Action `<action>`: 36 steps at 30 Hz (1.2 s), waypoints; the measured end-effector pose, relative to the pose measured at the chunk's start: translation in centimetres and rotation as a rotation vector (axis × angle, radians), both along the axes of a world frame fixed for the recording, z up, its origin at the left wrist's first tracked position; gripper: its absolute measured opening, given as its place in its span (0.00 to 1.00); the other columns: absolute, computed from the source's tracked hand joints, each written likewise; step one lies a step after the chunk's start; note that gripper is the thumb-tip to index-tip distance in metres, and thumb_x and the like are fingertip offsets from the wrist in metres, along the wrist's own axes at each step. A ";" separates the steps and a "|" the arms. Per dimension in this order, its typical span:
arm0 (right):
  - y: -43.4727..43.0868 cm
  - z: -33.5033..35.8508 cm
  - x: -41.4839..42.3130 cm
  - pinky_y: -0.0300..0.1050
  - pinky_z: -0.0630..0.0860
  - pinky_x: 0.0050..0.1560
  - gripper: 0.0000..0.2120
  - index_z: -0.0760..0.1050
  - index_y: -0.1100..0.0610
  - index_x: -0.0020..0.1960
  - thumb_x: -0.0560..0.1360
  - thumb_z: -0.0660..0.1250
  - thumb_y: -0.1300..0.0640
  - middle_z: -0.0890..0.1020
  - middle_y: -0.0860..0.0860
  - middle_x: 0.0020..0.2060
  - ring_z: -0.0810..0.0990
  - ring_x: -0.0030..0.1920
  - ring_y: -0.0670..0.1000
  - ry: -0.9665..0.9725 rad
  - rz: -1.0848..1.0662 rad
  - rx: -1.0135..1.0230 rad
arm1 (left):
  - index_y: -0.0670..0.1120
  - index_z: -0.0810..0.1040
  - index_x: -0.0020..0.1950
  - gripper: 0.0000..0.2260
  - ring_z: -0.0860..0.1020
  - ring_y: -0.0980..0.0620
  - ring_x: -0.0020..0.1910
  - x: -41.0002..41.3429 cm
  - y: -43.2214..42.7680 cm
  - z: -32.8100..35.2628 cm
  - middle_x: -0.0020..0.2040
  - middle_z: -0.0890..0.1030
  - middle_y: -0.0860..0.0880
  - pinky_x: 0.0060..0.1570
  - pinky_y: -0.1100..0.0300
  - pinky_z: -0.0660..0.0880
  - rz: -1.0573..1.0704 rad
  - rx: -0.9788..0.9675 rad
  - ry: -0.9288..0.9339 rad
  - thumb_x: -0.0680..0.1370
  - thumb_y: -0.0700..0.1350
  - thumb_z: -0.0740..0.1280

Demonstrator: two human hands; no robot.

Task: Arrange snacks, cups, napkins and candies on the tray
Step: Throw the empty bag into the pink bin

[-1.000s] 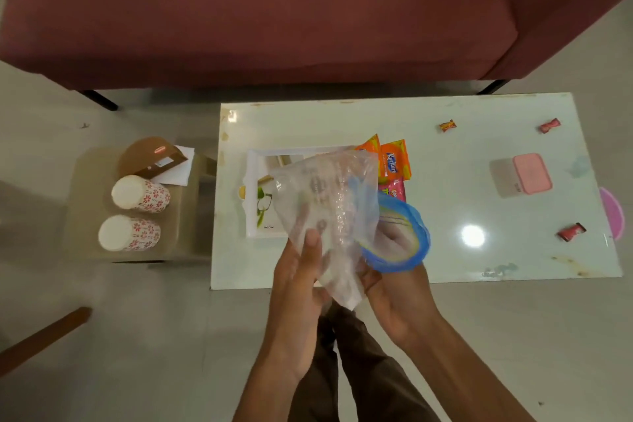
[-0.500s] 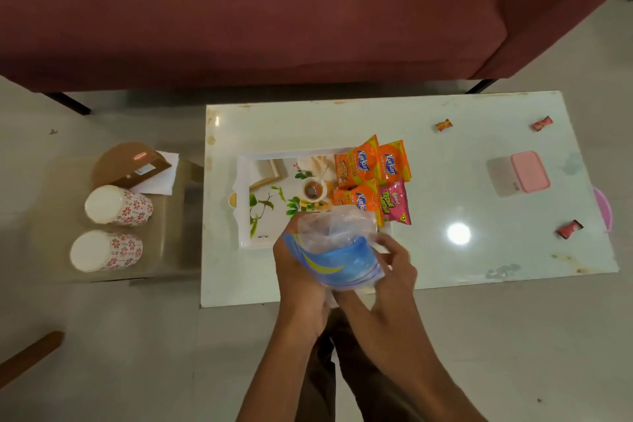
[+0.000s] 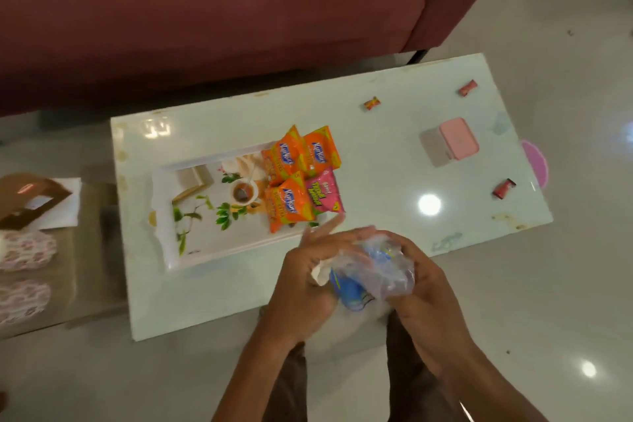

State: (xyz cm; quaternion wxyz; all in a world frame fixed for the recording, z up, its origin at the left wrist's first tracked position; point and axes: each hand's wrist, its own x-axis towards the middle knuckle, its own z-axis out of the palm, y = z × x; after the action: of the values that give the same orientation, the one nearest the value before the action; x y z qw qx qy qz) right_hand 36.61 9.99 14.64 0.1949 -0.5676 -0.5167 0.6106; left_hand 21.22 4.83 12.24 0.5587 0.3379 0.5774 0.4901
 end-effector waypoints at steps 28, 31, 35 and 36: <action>28.3 -13.1 37.2 0.40 0.82 0.49 0.31 0.68 0.37 0.63 0.65 0.78 0.49 0.79 0.38 0.55 0.83 0.54 0.47 -0.081 -0.224 0.149 | 0.45 0.75 0.35 0.10 0.73 0.60 0.32 37.2 34.2 -14.7 0.31 0.77 0.50 0.35 0.68 0.75 -0.108 -0.285 0.151 0.72 0.37 0.74; 29.8 -15.3 38.6 0.38 0.78 0.51 0.23 0.74 0.39 0.59 0.67 0.77 0.46 0.78 0.40 0.54 0.79 0.55 0.46 -0.285 -0.146 0.355 | 0.46 0.81 0.39 0.09 0.80 0.62 0.39 37.9 36.9 -15.3 0.38 0.83 0.53 0.40 0.70 0.75 -0.326 -0.210 0.206 0.72 0.32 0.71; 34.2 -20.0 41.9 0.25 0.69 0.47 0.13 0.83 0.54 0.53 0.69 0.78 0.55 0.82 0.46 0.49 0.80 0.48 0.45 -0.504 -0.261 0.510 | 0.58 0.76 0.68 0.21 0.68 0.62 0.70 38.2 40.7 -16.3 0.73 0.71 0.59 0.65 0.64 0.70 -0.593 -0.140 0.313 0.78 0.40 0.69; 35.9 -21.6 42.8 0.21 0.65 0.48 0.14 0.83 0.56 0.54 0.69 0.78 0.56 0.83 0.48 0.50 0.78 0.48 0.45 -0.555 -0.308 0.510 | 0.59 0.71 0.72 0.24 0.64 0.60 0.73 38.4 41.3 -16.5 0.76 0.65 0.58 0.69 0.61 0.67 -0.563 -0.140 0.357 0.79 0.41 0.68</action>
State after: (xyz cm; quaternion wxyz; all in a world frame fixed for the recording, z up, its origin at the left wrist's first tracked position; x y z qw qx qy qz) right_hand 79.36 45.87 -6.93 0.2717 -0.7149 -0.5936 0.2505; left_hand 59.63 46.13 -4.21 0.5842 0.5253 0.5823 0.2089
